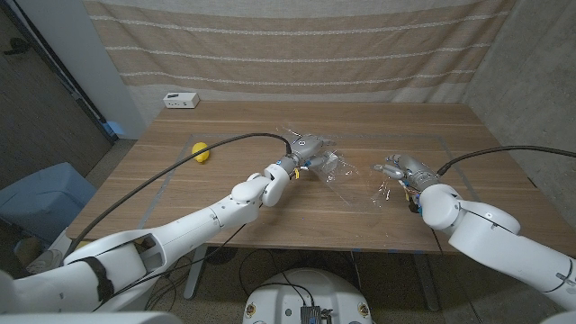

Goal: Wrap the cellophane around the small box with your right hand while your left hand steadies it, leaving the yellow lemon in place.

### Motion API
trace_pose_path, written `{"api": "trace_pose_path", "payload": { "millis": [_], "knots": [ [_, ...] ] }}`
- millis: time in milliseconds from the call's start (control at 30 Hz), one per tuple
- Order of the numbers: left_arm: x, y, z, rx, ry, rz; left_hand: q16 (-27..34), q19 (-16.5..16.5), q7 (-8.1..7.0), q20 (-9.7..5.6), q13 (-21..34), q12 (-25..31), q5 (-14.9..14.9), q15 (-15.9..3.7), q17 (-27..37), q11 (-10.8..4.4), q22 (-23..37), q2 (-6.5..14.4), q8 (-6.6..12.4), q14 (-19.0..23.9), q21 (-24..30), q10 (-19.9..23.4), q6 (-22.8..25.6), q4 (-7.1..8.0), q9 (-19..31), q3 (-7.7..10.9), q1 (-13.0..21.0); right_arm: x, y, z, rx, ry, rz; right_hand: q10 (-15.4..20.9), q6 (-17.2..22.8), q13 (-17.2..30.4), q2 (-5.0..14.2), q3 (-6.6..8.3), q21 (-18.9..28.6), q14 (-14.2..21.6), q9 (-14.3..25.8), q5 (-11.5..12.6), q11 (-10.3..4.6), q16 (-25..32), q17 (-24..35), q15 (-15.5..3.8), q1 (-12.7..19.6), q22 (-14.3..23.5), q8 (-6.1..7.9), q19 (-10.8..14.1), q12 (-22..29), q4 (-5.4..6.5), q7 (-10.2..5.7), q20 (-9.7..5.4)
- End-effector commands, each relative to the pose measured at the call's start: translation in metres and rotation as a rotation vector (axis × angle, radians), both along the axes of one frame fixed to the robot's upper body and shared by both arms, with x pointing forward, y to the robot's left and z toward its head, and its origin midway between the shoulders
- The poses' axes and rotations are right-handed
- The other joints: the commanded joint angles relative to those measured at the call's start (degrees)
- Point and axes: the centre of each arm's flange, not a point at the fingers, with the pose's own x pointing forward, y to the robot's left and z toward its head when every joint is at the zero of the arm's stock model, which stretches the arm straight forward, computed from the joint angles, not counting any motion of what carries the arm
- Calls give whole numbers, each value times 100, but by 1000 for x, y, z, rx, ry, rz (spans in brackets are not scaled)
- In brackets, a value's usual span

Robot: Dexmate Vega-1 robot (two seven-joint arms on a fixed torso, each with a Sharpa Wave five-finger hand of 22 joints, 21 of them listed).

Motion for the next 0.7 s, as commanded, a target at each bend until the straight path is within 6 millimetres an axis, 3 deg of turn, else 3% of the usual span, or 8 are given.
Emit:
{"api": "trace_pose_path", "payload": {
  "millis": [33,267,433,533,600,667,700],
  "knots": [
    [0,-2,2,-4,-10,-11,16,-12,-66,-2,21,31,10,-401,11,10,11,27,69,-14,27,-33,41,-73,15,-71,74,9,4,1,-107,88,-68,7,286,21,63,25,-45,-43,18,45,-15,-3,-25,-15,104,20,122,9,70,-82,13,-30],
    [-1,-2,2,-11,-14,-17,16,-7,-79,-11,19,37,9,-413,9,13,11,36,82,-15,31,-36,76,-70,13,-65,74,15,9,3,-147,130,-52,290,827,10,140,102,-71,58,14,67,-41,73,-85,-99,375,20,282,88,189,-181,22,-71],
    [-1,-2,3,-15,-22,-19,15,-6,-82,-15,19,41,10,-419,8,15,11,43,81,-17,33,-38,76,-69,12,-59,76,18,12,5,-155,140,-26,515,1300,2,189,133,-88,139,14,68,-28,127,-126,-134,544,20,401,155,257,-203,124,-106],
    [-1,-2,3,-17,-22,-21,16,-5,-84,-21,18,41,9,-418,8,21,12,48,81,-18,34,-45,77,-65,11,-57,71,19,17,7,-177,141,-31,1068,2177,-2,296,313,-73,518,28,101,-78,302,-194,-321,1169,19,638,392,403,-301,150,-212],
    [-1,-2,3,-19,-22,-24,15,-5,-91,-22,18,43,9,-416,7,19,12,51,80,-21,35,-47,79,-64,10,-54,70,19,21,10,-193,137,-36,1492,2911,7,403,482,-38,829,41,96,-200,487,-165,-532,1781,22,875,586,502,-317,108,-337],
    [-2,-2,3,-18,-23,-23,13,-4,-100,-28,18,46,8,-422,7,18,12,51,82,-25,36,-44,86,-63,10,-53,67,19,22,12,-186,133,-25,1869,3348,25,413,573,28,1075,50,80,-343,662,-103,-712,2280,27,1033,795,595,-331,91,-419],
    [-2,-2,3,-18,-23,-24,12,-4,-94,-25,18,45,7,-421,9,22,12,57,81,-32,36,-48,83,-56,9,-53,60,19,22,14,-178,129,-18,1970,3477,36,439,578,73,1274,55,63,-345,792,-50,-759,2426,32,1084,909,613,-304,88,-468]
  ]
}}
